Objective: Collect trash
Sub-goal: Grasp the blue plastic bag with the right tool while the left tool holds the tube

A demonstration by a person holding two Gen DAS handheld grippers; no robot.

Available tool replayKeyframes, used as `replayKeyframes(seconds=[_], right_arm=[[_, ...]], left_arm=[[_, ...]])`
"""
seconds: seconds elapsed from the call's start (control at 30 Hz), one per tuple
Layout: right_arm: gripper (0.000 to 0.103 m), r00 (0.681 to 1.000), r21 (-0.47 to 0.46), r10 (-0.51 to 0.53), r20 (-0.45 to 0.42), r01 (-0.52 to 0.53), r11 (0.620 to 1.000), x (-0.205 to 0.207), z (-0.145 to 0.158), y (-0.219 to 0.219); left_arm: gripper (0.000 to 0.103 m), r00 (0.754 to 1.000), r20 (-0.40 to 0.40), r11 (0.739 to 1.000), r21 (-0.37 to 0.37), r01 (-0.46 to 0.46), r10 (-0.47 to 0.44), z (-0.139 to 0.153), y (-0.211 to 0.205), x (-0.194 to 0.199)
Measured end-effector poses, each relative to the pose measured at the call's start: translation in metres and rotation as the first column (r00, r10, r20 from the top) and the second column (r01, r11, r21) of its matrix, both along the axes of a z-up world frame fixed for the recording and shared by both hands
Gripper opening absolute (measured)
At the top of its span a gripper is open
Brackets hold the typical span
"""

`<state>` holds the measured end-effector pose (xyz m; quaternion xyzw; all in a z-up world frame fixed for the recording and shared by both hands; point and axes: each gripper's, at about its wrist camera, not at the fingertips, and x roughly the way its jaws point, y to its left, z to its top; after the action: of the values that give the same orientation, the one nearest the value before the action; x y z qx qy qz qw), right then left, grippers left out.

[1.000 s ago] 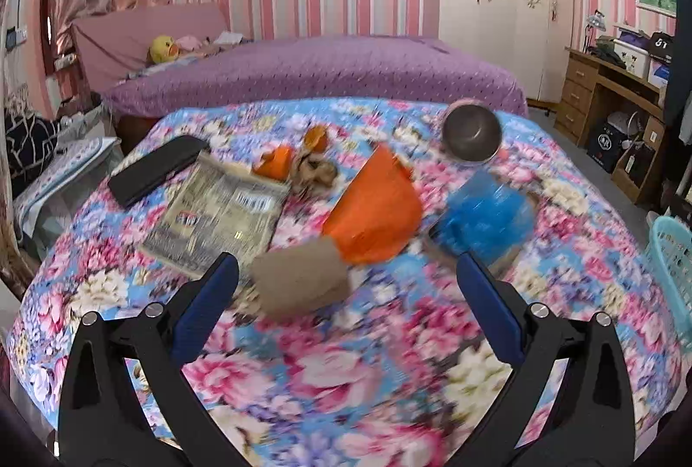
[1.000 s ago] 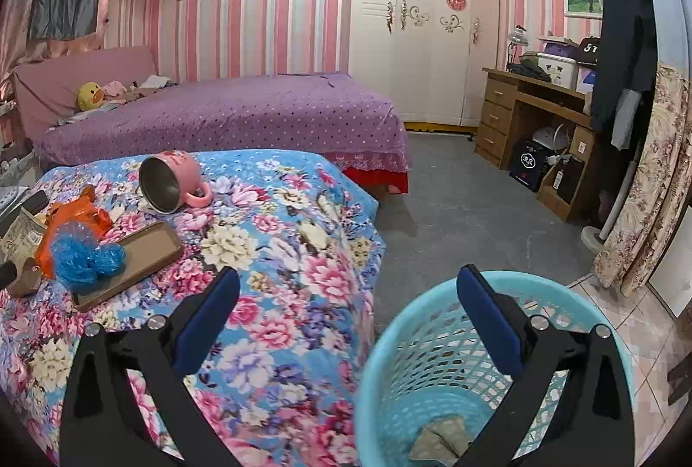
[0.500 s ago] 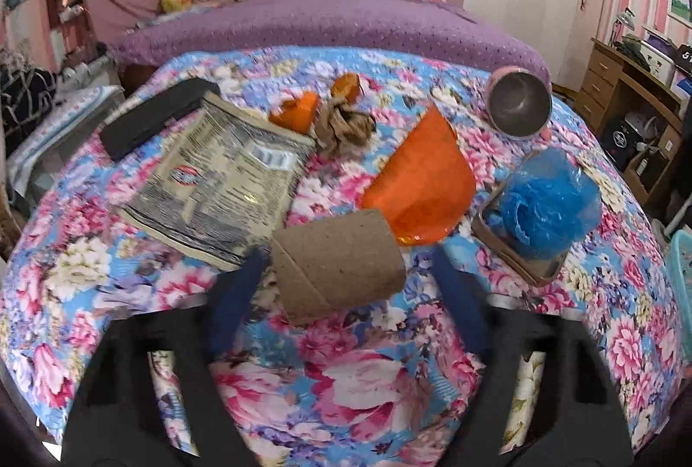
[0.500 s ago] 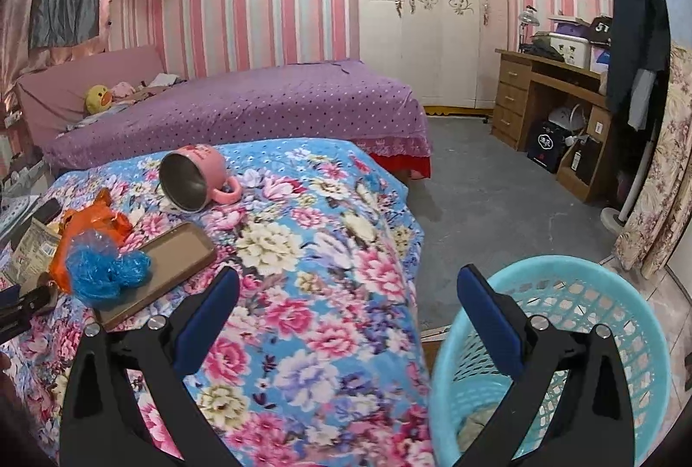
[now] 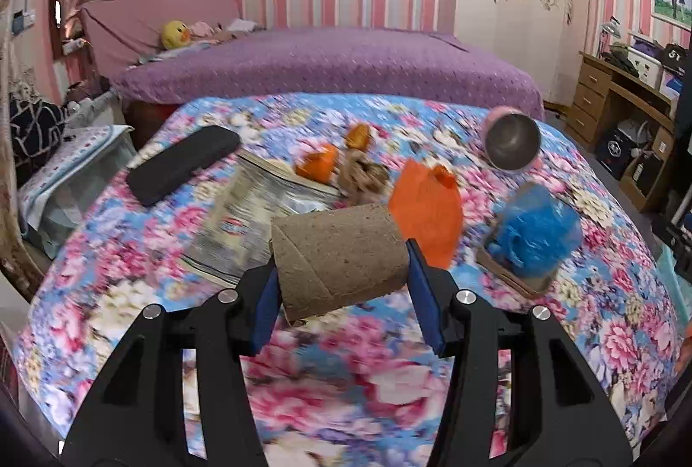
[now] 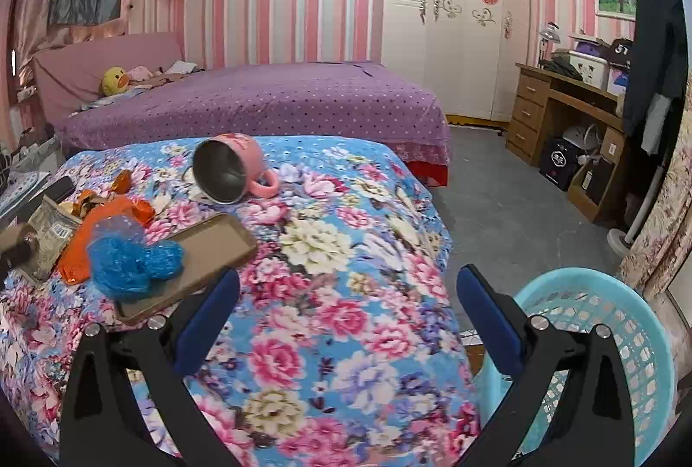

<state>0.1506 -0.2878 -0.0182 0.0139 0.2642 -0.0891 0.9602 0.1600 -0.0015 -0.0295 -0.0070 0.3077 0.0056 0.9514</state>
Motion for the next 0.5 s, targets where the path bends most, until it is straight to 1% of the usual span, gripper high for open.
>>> replayKeyframes(seconds=[0.13, 0.3, 0.5], right_arm=[[0.098, 1.000, -0.008, 0.029, 0.010, -0.029, 1.000, 0.001, 0.002, 0.015], [0.098, 0.998, -0.031, 0.063, 0.004, -0.062, 0.998, 0.006, 0.002, 0.038], [0.098, 0.991, -0.017, 0.131, 0.013, -0.131, 0.991, 0.009, 0.003, 0.072]], left_arm=[[0.051, 0.999, 0.018, 0.999, 0.004, -0.037, 0.036, 0.007, 0.026, 0.000], [0.051, 0.997, 0.003, 0.997, -0.016, -0.080, 0.080, 0.006, 0.060, 0.003], [0.051, 0.994, 0.002, 0.993, -0.026, -0.113, 0.113, 0.004, 0.082, 0.002]])
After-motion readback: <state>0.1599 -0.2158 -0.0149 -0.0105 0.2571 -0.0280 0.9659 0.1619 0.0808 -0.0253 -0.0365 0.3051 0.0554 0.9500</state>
